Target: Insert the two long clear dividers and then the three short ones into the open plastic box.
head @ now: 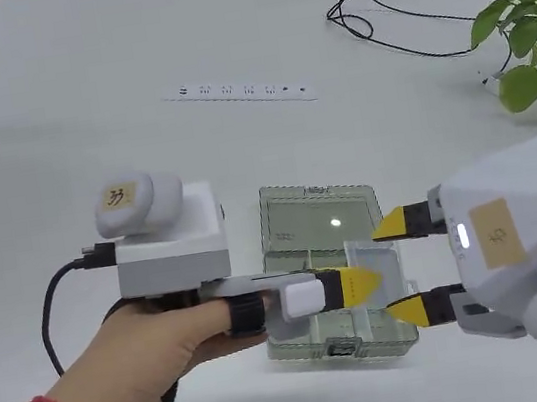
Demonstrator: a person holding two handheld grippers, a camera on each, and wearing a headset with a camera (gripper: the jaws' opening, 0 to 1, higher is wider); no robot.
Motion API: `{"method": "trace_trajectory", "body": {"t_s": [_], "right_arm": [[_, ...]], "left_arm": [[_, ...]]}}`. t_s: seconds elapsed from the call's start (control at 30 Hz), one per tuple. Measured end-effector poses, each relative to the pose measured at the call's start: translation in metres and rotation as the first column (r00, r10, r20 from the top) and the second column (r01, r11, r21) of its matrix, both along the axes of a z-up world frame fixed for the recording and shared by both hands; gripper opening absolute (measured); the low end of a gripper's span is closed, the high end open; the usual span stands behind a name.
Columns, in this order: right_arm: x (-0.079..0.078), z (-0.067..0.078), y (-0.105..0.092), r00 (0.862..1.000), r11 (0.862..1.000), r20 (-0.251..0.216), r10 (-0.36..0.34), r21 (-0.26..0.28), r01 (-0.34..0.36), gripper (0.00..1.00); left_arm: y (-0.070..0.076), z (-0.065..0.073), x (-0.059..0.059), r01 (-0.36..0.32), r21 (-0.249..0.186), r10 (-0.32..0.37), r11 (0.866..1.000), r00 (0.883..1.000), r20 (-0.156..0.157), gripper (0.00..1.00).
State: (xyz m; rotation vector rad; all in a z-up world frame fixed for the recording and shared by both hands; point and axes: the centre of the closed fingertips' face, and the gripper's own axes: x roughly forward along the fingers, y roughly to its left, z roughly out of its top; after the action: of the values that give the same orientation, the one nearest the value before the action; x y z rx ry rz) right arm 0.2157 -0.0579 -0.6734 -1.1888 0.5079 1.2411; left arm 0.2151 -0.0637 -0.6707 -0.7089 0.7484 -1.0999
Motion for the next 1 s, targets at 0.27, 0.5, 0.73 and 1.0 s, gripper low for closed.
{"method": "trace_trajectory", "body": {"t_s": [0.27, 0.5, 0.73, 1.0], "right_arm": [[-0.001, -0.001, 0.002, 1.000, 1.000, -0.013, -0.002, 0.009, 0.002, 0.35], [-0.005, 0.015, 0.004, 0.986, 0.988, -0.160, -0.042, 0.142, 0.065, 0.37], [-0.006, 0.035, -0.002, 0.906, 0.958, -0.423, -0.010, 0.255, 0.130, 0.29], [-0.026, 0.036, -0.003, 0.797, 0.971, -0.598, 0.086, 0.228, 0.066, 0.18]], "left_arm": [[0.002, -0.001, -0.001, -0.009, 0.002, 0.009, 1.000, 1.000, 0.004, 0.00], [0.005, -0.003, -0.004, 0.031, 0.042, -0.035, 0.999, 0.994, 0.107, 0.00], [0.003, 0.003, -0.020, 0.150, 0.109, -0.178, 0.983, 0.930, 0.320, 0.00], [0.000, 0.015, -0.033, 0.223, 0.130, -0.258, 0.966, 0.840, 0.478, 0.00]]}}
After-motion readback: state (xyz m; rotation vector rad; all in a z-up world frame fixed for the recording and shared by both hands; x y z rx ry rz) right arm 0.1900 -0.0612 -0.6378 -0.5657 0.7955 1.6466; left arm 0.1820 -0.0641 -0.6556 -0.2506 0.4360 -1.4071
